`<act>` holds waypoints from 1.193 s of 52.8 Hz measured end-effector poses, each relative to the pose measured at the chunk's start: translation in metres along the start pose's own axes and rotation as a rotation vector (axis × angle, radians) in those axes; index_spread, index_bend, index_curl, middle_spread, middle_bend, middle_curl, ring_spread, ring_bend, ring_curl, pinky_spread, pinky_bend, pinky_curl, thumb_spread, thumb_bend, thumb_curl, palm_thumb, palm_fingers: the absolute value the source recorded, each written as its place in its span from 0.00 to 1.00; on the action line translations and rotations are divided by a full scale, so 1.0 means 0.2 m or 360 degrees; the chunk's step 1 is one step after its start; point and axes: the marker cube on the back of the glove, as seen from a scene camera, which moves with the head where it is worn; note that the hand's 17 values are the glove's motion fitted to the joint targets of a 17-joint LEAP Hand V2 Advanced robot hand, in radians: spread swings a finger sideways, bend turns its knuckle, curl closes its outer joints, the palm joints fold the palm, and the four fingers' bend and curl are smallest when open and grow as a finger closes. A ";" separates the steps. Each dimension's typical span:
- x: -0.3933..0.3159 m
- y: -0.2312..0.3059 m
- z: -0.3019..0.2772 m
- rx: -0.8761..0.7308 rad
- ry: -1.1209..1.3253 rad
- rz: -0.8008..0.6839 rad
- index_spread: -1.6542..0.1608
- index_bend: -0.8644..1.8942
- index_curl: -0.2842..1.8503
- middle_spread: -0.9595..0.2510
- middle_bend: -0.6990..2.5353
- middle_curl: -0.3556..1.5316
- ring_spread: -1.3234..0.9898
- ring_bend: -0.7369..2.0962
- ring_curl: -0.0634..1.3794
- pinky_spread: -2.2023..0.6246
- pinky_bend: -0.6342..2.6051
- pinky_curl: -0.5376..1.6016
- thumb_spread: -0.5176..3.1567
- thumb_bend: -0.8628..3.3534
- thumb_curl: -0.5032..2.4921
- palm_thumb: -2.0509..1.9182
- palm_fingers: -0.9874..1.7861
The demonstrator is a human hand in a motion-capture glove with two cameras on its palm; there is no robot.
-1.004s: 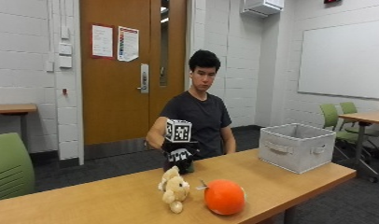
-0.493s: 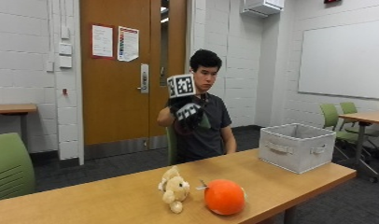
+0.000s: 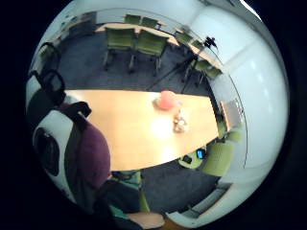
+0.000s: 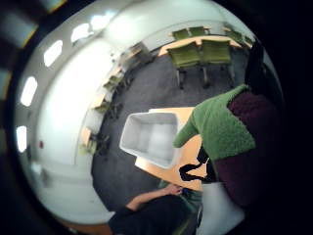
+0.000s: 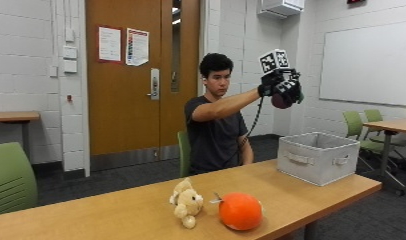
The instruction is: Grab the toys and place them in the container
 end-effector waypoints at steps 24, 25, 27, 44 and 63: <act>-0.51 -0.24 0.51 -0.0193 -0.0048 -0.0680 0.65 0.36 0.80 0.39 0.40 0.55 0.38 0.62 0.34 0.63 0.47 0.42 0.35 0.21 0.45 0.68 0.72; -0.52 -0.23 0.52 -0.0200 -0.0046 -0.0667 0.65 0.36 0.80 0.39 0.40 0.56 0.38 0.62 0.34 0.63 0.47 0.43 0.35 0.21 0.45 0.68 0.72; -0.60 -0.18 0.53 -0.0235 -0.0060 -0.0634 0.65 0.36 0.80 0.39 0.40 0.56 0.38 0.63 0.34 0.63 0.47 0.42 0.35 0.21 0.45 0.68 0.72; -0.71 0.02 0.49 -0.0349 -0.0128 -0.0301 0.69 0.31 0.56 0.69 0.29 0.48 0.52 0.47 0.23 0.76 0.58 0.45 0.40 0.18 0.32 0.49 0.29; 0.22 0.00 0.36 -0.0251 0.0037 -0.0152 0.71 0.36 0.41 0.71 0.31 0.46 0.51 0.46 0.23 0.78 0.51 0.41 0.40 0.18 0.27 0.49 0.34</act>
